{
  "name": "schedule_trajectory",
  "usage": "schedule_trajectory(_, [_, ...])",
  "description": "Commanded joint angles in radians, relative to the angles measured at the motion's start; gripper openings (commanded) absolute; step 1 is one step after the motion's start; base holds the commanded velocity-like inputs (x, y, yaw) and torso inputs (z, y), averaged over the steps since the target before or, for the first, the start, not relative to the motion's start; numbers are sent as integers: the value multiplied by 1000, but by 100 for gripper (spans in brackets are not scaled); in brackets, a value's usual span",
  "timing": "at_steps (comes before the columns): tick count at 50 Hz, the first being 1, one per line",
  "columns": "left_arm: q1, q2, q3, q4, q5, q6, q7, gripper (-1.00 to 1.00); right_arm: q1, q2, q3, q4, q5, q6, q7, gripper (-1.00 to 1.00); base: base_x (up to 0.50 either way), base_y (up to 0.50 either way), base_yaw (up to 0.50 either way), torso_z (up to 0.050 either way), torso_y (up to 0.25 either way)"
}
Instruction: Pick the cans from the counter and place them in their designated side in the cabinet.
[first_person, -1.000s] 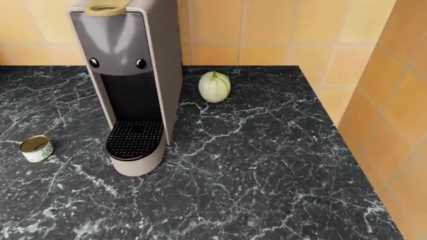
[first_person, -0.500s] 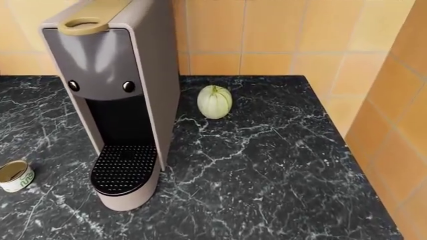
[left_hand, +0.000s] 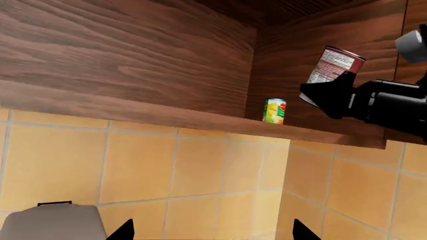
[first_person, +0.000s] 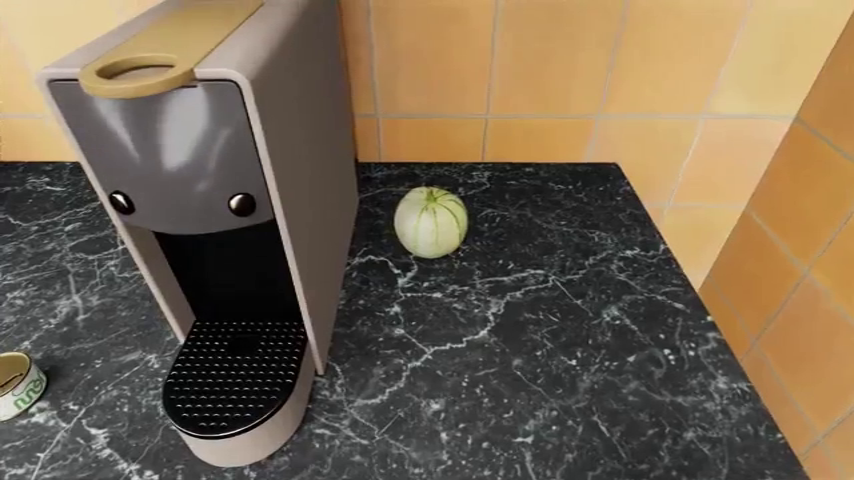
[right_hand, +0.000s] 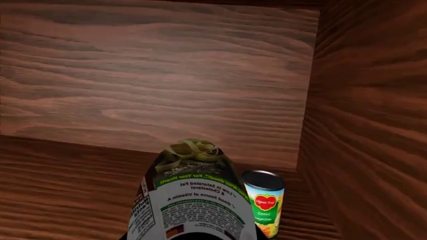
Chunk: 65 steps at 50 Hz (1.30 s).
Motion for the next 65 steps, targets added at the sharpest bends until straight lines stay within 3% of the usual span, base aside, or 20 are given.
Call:
schedule_trajectory(1, [-57, -6, 36, -16, -37, -1, -24, 100, 7, 1, -5, -5, 0, -5, -5, -100, 219, 1, 0, 0, 0])
schedule_trajectory(4, [-54, -8, 34, -15, -35, -1, -20, 100, 7, 1, -5, -5, 0, -5, -5, -100, 220, 1, 0, 0, 0])
schedule_trajectory(5, [-54, -9, 34, -15, -35, 0, -19, 100, 7, 1, -5, -5, 0, -5, -5, 100, 102, 1, 0, 0, 0])
schedule_trajectory(33, [-58, -17, 43, -10, -26, 3, -9, 100, 7, 1, -5, -5, 0, -5, -5, 100, -1, 0, 0, 0, 0])
schedule_trajectory(65, [-72, -28, 49, -6, -19, 4, 5, 100, 7, 1, -5, -5, 0, -5, -5, 100, -209, 60, 0, 0, 0])
